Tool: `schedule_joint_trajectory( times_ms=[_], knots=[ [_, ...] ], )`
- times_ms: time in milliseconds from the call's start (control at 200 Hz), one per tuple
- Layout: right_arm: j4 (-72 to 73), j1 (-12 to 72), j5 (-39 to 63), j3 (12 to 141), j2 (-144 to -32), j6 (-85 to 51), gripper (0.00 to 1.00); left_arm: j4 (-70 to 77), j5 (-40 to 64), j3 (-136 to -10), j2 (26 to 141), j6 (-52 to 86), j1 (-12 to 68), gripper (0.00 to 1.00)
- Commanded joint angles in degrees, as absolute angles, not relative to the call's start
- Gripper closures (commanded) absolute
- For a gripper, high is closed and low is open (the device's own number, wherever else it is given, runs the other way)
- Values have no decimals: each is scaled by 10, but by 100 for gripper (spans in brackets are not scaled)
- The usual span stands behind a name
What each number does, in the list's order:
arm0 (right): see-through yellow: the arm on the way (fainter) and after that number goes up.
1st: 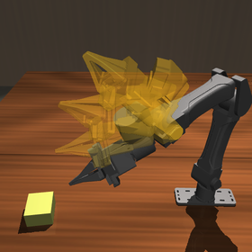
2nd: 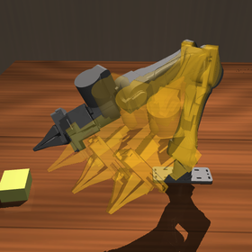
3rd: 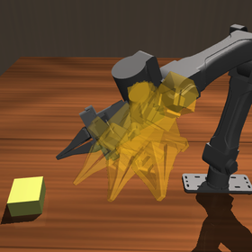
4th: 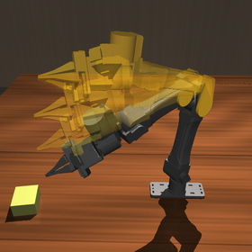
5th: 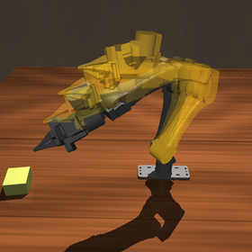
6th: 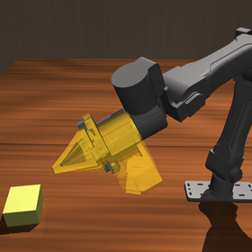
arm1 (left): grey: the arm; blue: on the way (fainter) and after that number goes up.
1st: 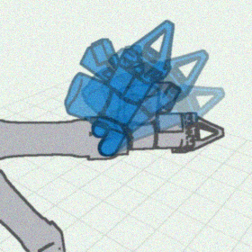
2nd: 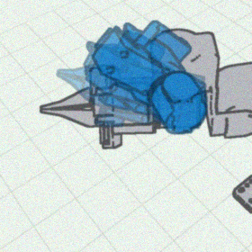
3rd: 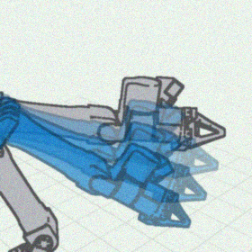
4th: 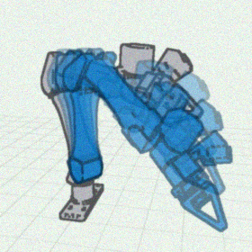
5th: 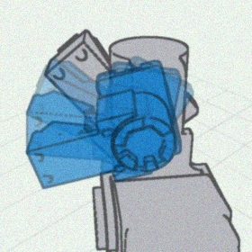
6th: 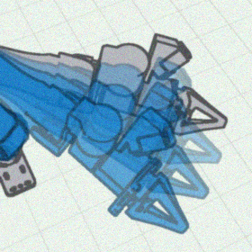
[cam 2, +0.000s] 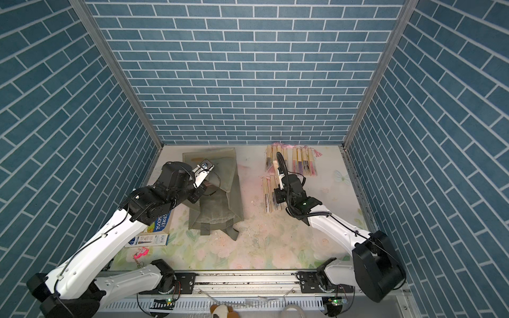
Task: Take out the folding fans from the tote bags
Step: Place the folding fan at the center of the board.
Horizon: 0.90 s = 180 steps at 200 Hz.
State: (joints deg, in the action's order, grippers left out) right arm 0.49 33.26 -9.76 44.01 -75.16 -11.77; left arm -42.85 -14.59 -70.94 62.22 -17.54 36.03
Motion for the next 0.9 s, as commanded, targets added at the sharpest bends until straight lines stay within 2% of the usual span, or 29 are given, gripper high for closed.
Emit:
schedule_joint_trajectory(
  times_ms=[0,340,895],
  knots=[
    [-51,303,-108,471,-786,-183,100,-424,-104,-694,621,-172,360,100],
    [-113,260,-62,545,-915,-200,100,-412,-80,-670,612,-172,360,100],
    [-174,255,-25,655,-1056,-199,100,-404,-72,-647,611,-171,360,100]
  ],
)
